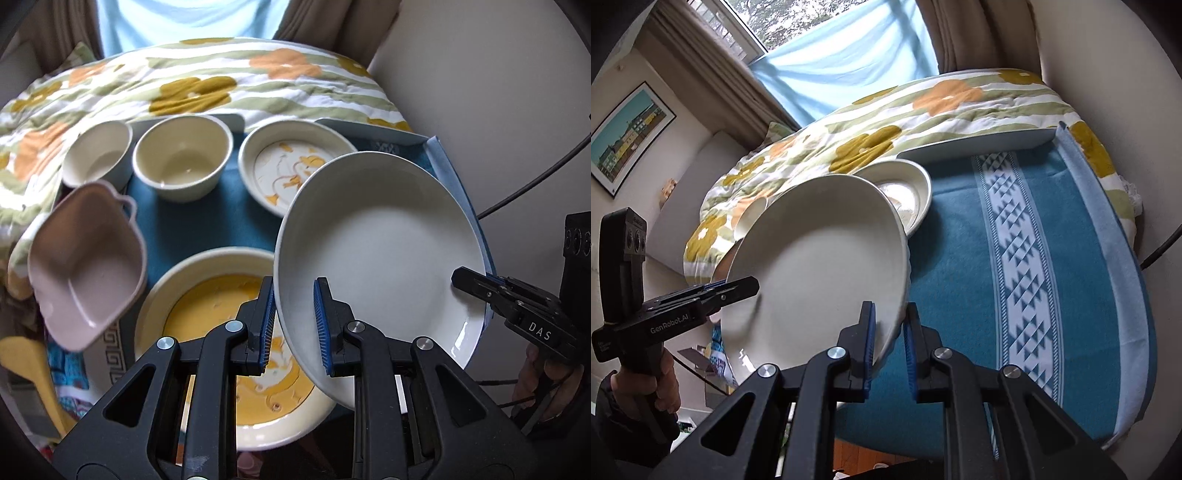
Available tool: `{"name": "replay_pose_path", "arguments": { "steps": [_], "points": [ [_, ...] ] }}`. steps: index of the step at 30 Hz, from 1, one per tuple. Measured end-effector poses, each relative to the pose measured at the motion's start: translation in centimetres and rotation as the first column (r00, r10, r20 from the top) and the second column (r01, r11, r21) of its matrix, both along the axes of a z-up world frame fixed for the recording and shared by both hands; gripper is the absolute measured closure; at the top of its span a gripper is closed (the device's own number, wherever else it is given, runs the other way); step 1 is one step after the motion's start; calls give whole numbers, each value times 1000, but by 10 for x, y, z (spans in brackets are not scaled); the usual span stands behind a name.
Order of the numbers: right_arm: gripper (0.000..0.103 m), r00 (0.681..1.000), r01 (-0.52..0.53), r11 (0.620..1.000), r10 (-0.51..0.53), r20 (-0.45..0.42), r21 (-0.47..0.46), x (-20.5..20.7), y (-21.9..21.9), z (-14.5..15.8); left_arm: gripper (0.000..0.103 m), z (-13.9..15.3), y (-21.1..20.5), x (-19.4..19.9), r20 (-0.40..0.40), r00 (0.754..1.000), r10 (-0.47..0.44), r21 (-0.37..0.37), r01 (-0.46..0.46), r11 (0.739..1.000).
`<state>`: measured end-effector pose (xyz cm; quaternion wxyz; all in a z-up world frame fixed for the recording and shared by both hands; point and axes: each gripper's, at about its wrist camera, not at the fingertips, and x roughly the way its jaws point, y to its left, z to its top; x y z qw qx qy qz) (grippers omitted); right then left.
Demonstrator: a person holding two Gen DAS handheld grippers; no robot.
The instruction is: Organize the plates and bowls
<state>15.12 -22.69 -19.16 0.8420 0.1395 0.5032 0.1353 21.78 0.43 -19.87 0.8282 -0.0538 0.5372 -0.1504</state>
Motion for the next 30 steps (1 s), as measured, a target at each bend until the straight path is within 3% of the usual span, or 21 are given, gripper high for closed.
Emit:
{"name": "replay_pose_path", "arguments": {
  "steps": [6,12,20,30],
  "points": [
    [89,994,-105,994,104,-37,-26,-10,43,-27,85,-30,46,-38,-60,994,94,7,-94,996],
    [89,985,-173,983,170,-42,-62,3,71,-39,85,-60,67,-48,-98,982,163,13,-162,987],
    [89,974,-220,971,215,-65,-88,15,88,-54,85,-86,77,-40,-124,970,209,18,-209,978],
    [89,965,-258,958,250,-76,-126,20,93,-59,85,-93,66,-37,-105,972,211,71,-205,976]
  ]
}}
